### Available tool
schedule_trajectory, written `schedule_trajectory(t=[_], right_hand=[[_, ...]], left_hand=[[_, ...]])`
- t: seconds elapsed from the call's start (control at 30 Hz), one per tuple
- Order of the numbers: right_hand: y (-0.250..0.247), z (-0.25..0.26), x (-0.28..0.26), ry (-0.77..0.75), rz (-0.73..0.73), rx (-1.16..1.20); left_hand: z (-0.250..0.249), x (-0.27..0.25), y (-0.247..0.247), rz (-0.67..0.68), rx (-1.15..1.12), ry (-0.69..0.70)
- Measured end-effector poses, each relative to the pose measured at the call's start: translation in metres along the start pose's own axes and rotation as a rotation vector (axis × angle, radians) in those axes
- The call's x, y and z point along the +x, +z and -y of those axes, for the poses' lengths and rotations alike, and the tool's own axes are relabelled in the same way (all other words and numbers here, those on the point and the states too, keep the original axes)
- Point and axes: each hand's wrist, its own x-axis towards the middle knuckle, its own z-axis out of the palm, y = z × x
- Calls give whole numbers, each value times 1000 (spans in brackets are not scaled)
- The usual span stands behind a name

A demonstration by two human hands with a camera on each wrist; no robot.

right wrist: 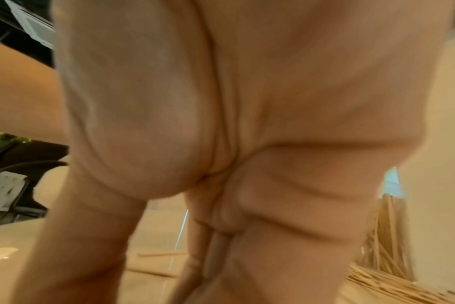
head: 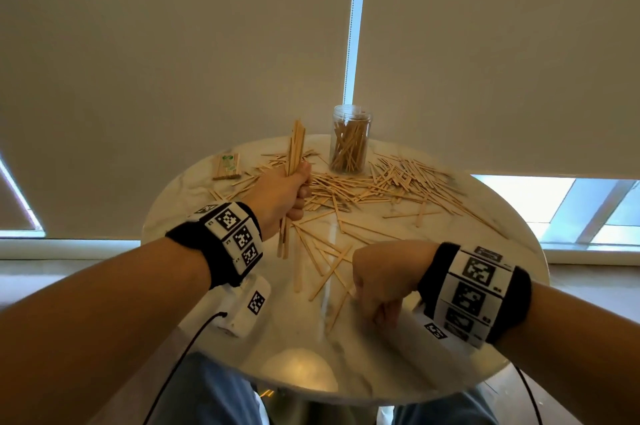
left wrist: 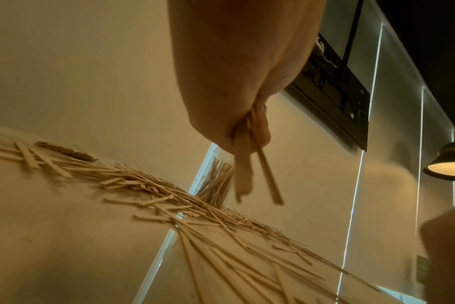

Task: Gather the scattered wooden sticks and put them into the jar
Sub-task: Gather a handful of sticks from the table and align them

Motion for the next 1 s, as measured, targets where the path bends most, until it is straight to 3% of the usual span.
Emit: schedule_trajectory(t=[0.1, 0.17, 0.27, 0.37, 0.47, 0.6, 0.73, 0.8, 0.9, 1.0], right_hand=[[-6, -11, 7, 67, -105, -110], [-15, -21, 15, 93, -168, -56], [-39, -37, 24, 71, -387, 222], [-64, -42, 23, -68, -680, 628], [-80, -34, 19, -206, -880, 862], [-96, -23, 19, -293, -888, 860], [-122, -15, 11, -293, -1175, 848], [-127, -7, 5, -299, -1072, 682], [-120, 3, 10, -274, -701, 273], [-111, 2, 21, -322, -769, 416]], left_hand=[[1, -4, 6, 65, -20, -16], [2, -7, 11, 61, 9, -20], [4, -6, 18, 34, 20, -31], [4, -5, 25, 32, 15, -32], [0, -6, 37, 134, -8, -38], [-4, -7, 48, 164, -22, -18], [-6, -6, 47, 201, 143, 0], [-7, -6, 48, 252, 183, 6], [-11, -4, 53, 260, 163, 16], [-16, -1, 51, 209, 150, 33]])
